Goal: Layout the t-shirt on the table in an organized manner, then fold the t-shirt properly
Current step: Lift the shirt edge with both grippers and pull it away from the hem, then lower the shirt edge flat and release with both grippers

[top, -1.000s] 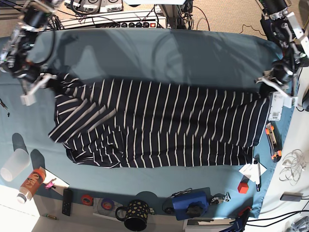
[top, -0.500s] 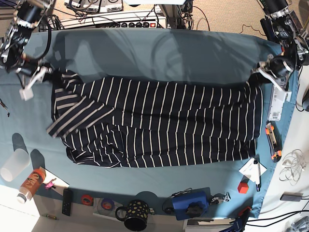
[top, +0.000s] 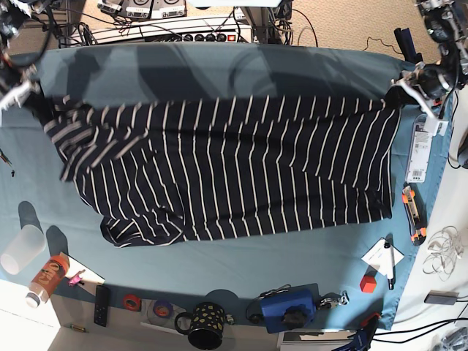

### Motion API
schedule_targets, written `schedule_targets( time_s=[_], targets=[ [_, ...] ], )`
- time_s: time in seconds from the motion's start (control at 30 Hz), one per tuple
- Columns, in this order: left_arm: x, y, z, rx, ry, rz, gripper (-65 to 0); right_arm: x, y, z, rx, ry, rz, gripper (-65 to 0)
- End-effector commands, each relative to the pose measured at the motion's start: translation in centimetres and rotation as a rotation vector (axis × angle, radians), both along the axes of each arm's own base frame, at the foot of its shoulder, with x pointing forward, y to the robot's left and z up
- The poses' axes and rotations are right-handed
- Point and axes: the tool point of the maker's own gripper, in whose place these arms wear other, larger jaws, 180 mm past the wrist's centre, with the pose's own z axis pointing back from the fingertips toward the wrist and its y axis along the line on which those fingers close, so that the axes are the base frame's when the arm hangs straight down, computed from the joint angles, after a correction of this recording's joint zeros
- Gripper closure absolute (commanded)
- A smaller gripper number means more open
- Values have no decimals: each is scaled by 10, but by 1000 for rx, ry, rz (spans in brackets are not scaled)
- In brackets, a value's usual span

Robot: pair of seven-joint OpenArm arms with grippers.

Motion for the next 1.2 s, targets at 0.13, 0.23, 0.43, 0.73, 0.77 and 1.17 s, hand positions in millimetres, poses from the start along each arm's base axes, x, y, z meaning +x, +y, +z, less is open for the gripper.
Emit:
schedule_targets(
  time_s=[0.13, 0.23, 0.43, 0.73, 0.77, 1.17],
  targets=[
    [-12, 19, 4, 61, 31, -13, 0, -22, -8, -1, -33, 54, -1, 0],
    [-24, 22, 1, 79, 60, -45, 0, -42, -9, -11, -35, 119, 0, 0],
    [-36, 32, 0, 108, 94, -54, 0, -72, -9, -25, -36, 215, 1, 0],
    [-27, 48, 11, 156, 63, -57, 0, -80, -7, -26, -23, 230, 3, 0],
    [-27, 48, 11, 156, 63, -58, 0, -79, -6, -25, -18, 223, 4, 0],
    [-24, 54, 14, 171, 59, -53, -309, -59, -19, 8, -42, 134, 21, -215]
  ],
)
